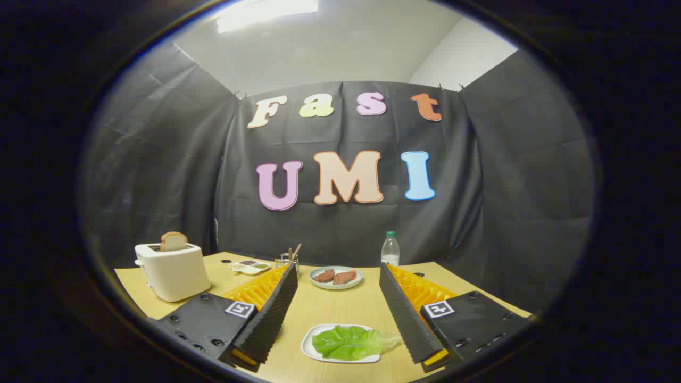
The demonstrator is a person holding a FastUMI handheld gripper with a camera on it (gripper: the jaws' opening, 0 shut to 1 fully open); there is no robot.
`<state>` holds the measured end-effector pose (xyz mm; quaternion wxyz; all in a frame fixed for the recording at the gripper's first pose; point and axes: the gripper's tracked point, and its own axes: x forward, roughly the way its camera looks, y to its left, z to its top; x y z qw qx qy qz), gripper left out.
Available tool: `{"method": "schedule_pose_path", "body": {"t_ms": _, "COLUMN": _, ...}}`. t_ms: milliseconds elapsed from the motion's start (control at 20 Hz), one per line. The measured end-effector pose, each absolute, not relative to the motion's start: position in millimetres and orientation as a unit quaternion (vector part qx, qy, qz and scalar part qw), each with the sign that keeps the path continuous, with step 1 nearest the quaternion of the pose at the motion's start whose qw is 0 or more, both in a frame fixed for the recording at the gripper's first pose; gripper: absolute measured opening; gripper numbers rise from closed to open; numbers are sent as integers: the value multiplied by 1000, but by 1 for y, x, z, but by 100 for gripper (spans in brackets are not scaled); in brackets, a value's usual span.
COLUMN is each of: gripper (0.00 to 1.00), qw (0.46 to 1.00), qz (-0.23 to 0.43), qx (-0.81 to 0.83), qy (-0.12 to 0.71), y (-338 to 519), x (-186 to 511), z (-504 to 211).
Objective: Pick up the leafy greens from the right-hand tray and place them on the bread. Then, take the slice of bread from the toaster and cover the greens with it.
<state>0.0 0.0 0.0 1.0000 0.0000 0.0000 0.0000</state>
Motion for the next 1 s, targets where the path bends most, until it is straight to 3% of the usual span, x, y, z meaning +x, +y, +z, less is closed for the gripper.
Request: {"method": "schedule_pose_path", "body": {"t_ms": 1000, "gripper": 99, "qw": 999, "qz": -30, "qx": -3, "qy": 32, "y": -28, "x": 4, "z": -24}}
